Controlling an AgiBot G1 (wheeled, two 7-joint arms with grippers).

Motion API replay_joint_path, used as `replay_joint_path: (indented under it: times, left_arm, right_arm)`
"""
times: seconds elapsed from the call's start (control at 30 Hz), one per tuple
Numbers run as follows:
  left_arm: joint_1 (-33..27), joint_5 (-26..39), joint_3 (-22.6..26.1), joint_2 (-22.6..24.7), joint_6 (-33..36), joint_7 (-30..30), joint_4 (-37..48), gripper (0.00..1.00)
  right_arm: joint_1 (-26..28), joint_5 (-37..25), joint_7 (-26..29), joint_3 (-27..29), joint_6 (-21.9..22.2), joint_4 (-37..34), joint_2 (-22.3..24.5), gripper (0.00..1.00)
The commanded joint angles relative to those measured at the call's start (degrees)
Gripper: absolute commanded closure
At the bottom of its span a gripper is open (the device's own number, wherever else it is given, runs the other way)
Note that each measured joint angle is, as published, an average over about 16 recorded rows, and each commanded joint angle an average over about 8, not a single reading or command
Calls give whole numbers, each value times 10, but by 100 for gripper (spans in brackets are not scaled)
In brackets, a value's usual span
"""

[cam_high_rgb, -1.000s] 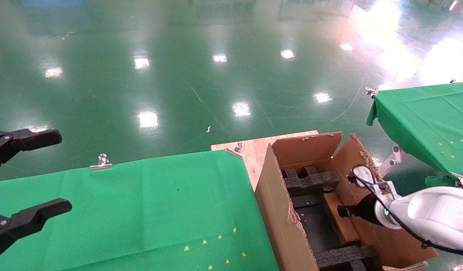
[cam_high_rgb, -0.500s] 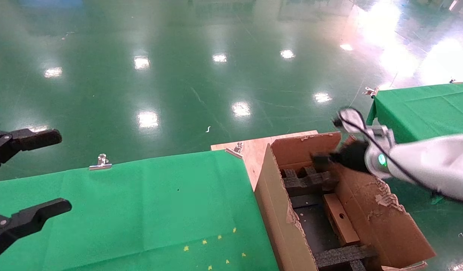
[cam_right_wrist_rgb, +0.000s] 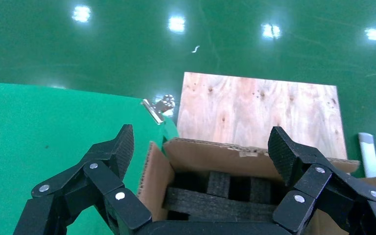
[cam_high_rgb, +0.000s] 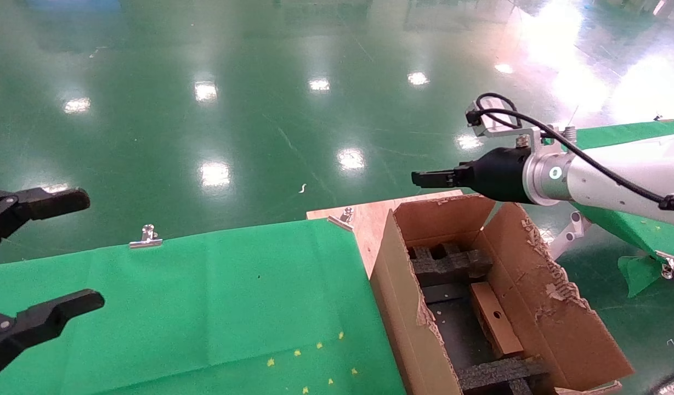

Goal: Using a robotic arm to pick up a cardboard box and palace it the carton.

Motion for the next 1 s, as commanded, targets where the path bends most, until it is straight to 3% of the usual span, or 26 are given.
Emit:
replay_joint_path:
  times: [0.03,0.23,0.37,1.0]
  left_arm:
    - [0,0,0,0,0,0,0,0]
    - [0,0,0,0,0,0,0,0]
    - [0,0,0,0,0,0,0,0]
    - [0,0,0,0,0,0,0,0]
  right_arm:
    - [1,3,1,0,-2,0,0,0]
    - [-11,-11,5,1,-2,-1,-1,0]
    - [-24,6,-22,22,-17,-3,-3,0]
    - [-155,204,-316,240,-170,-19,-24,0]
